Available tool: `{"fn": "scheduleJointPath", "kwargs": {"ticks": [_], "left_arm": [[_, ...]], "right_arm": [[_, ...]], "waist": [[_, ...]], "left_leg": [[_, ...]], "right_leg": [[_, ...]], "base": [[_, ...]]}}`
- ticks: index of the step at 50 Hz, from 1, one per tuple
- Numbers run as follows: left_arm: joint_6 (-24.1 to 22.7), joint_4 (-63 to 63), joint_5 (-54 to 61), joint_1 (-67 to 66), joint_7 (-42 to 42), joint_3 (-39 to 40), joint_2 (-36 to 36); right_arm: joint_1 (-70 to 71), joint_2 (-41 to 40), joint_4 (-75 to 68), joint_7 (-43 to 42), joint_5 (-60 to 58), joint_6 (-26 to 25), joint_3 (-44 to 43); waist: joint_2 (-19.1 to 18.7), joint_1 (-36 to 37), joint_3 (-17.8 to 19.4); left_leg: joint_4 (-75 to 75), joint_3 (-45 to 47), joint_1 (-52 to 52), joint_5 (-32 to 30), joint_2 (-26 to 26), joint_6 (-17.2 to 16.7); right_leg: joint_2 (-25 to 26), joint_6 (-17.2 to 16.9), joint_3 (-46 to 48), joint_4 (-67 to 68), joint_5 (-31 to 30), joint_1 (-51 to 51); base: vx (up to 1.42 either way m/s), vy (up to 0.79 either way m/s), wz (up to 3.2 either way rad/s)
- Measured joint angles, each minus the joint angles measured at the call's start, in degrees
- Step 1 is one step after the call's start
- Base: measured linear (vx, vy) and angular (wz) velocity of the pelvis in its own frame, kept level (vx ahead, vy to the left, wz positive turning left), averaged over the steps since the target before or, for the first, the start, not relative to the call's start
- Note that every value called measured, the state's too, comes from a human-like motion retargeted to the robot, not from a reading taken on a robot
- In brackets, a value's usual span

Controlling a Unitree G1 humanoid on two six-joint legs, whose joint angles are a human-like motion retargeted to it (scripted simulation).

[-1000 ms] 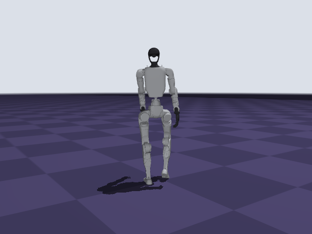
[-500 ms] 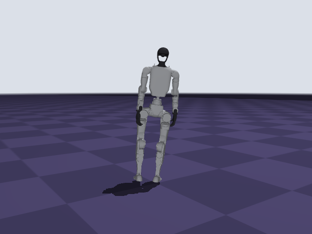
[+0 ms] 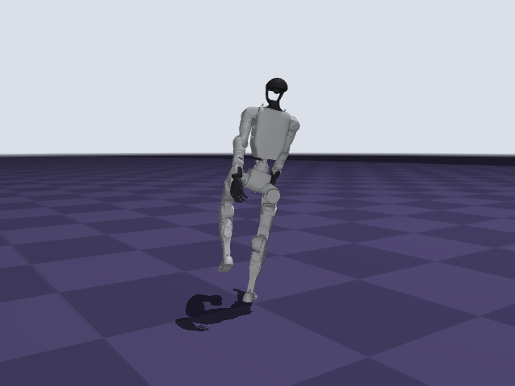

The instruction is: Upper body actions

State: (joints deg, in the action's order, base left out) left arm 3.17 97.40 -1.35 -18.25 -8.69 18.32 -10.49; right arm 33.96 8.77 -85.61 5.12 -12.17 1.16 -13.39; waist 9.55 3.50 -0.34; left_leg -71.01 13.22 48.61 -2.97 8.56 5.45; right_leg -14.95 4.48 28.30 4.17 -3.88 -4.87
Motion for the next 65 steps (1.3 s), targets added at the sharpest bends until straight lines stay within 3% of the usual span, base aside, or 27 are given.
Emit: {"fn": "scheduleJointPath", "kwargs": {"ticks": [5, 13, 15, 20, 24, 33, 35, 38, 40, 45, 50, 53, 57, 65], "left_arm": [[-1.02, 0.0, 0.83, 2.35, 0.22, 0.67, 0.14], [-2.8, -2.31, 2.47, 4.89, 1.09, 1.61, 0.66], [-3.0, -2.63, 2.84, 5.64, 1.44, 1.54, 0.67], [-3.24, -2.91, 3.47, 8.17, 2.14, 1.83, 1.07], [-3.19, -1.94, 4.37, 12.71, 3.23, 2.25, 2.09], [-3.36, 0.0, 3.29, 27.34, 5.78, -6.88, 5.23], [-3.65, 0.0, 3.84, 30.2, 5.73, -9.74, 6.62], [-4.55, 0.0, 7.5, 35.19, 4.36, -12.11, 8.93], [-5.9, -2.45, 9.74, 38.37, 3.99, -11.98, 11.08], [-7.76, -10.09, 10.12, 48.66, 8.29, -12.33, 12.59], [-9.97, -13.8, 7.65, 53.56, 9.41, -12.63, 12.66], [-10.83, -14.02, 6.92, 54.55, 9.9, -11.79, 12.62], [-11.41, -13.44, 6.83, 53.44, 9.02, -12.39, 12.08], [-10.87, -8.5, 6.1, 47.96, 8.36, -13.56, 11.71]], "right_arm": [[-3.29, -1.21, -1.04, -0.01, -0.69, 0.19, 0.07], [-8.09, -2.01, -1.89, -0.83, -4.65, 1.27, 1.89], [-9.19, -1.92, -1.81, -0.81, -5.93, 1.59, 2.09], [-12.4, -1.72, -0.82, -0.54, -7.42, 2.3, 1.86], [-17.74, -1.91, 2.39, -0.32, -7.86, 2.8, 1.54], [-34.37, -2.44, 3.83, -1.71, -7.55, 3.38, -5.08], [-37.42, -2.61, 1.91, -2.29, -6.99, 2.7, -6.58], [-40.89, -2.32, -1.53, -2.82, -7.8, 2.08, -8.13], [-42.89, -1.86, -3.38, -3.63, -8.95, 1.87, -8.23], [-46.23, -0.26, -8.32, -5.58, -12.6, -0.42, -7.59], [-51.02, 0.1, -11.07, -7.49, -15.58, -1.62, -8.72], [-52.11, 0.1, -11.79, -8.37, -15.29, -2.08, -8.76], [-51.19, -0.41, -11.31, -7.04, -14.42, -2.3, -9.25], [-46.47, -2.35, -5.24, -2.44, -13.6, -1.07, -8.39]], "waist": [[-1.02, -1.03, -1.98], [-3.58, -2.31, -3.98], [-4.78, -2.51, -4.44], [-8.35, -3.37, -4.68], [-9.18, -4.71, -4.1], [-6.7, -5.99, -1.98], [-6.62, -5.84, -0.83], [-7.08, -6.44, 0.39], [-6.65, -7.86, 1.8], [-5.59, -16.65, 5.43], [-6.49, -21.74, 6.64], [-6.26, -22.56, 6.77], [-5.65, -22.16, 6.18], [-5.43, -17.65, 3.19]], "left_leg": [[15.0, -4.25, -9.56, -4.64, 1.08, -3.05], [40.72, -11.23, -28.91, -6.18, 1.89, -7.13], [47.05, -13.27, -33.52, -3.67, 1.32, -8.51], [61.19, -14.59, -43.82, 8.25, -1.73, -7.08], [67.24, -15.38, -48.01, 9.71, -1.77, -4.73], [67.63, -19.57, -49.57, 10.12, -0.1, -2.13], [67.66, -19.41, -50.61, 10.37, -0.32, -1.62], [68.34, -18.15, -51.12, 10.2, -0.92, -0.69], [68.86, -17.36, -51.4, 9.78, -0.52, -0.15], [69.47, -19.81, -52.06, 7.99, 1.19, 1.1], [69.0, -23.38, -52.33, 6.83, -0.74, 0.53], [68.79, -23.68, -52.76, 6.96, -1.22, 0.38], [68.87, -22.95, -53.12, 7.44, -1.23, 0.45], [69.31, -19.68, -52.43, 9.01, -1.48, 0.82]], "right_leg": [[1.11, -0.27, -0.28, -0.76, 0.14, 0.2], [4.45, -0.7, -0.81, -1.54, 0.9, 0.98], [5.99, -0.75, -0.74, -1.53, 1.25, 1.06], [10.85, -0.91, -0.46, -1.45, 2.26, 2.25], [11.8, -1.87, 0.34, -1.03, 3.23, 3.78], [8.21, -3.9, 4.52, 7.96, 7.89, 3.85], [6.82, -3.62, 4.61, 14.31, 6.33, 2.47], [0.84, -3.93, 2.27, 32.13, -3.03, -5.04], [-1.89, -1.87, -2.79, 43.8, -8.86, -12.16], [-15.03, 4.83, -1.19, 69.48, -2.05, -24.94], [-11.7, -0.29, -6.76, 76.14, -2.5, -34.09], [-11.95, -0.58, -6.69, 75.49, -2.56, -34.81], [-11.35, -1.36, -5.84, 70.54, -2.95, -32.16], [-5.05, -4.3, -3.58, 52.38, -5.23, -21.59]], "base": [[0.1, 0.03, -0.01], [0.09, 0.09, -0.1], [0.1, 0.18, -0.08], [0.11, 0.19, -0.07], [0.1, 0.19, 0.09], [-0.02, 0.19, 0.34], [-0.04, 0.22, -0.2], [-0.09, 0.25, -0.43], [-0.19, 0.2, -0.25], [-0.2, 0.15, 0.41], [-0.02, 0.02, 0.58], [0.0, -0.01, 0.07], [0.0, -0.02, -0.14], [0.03, -0.04, -0.37]]}}
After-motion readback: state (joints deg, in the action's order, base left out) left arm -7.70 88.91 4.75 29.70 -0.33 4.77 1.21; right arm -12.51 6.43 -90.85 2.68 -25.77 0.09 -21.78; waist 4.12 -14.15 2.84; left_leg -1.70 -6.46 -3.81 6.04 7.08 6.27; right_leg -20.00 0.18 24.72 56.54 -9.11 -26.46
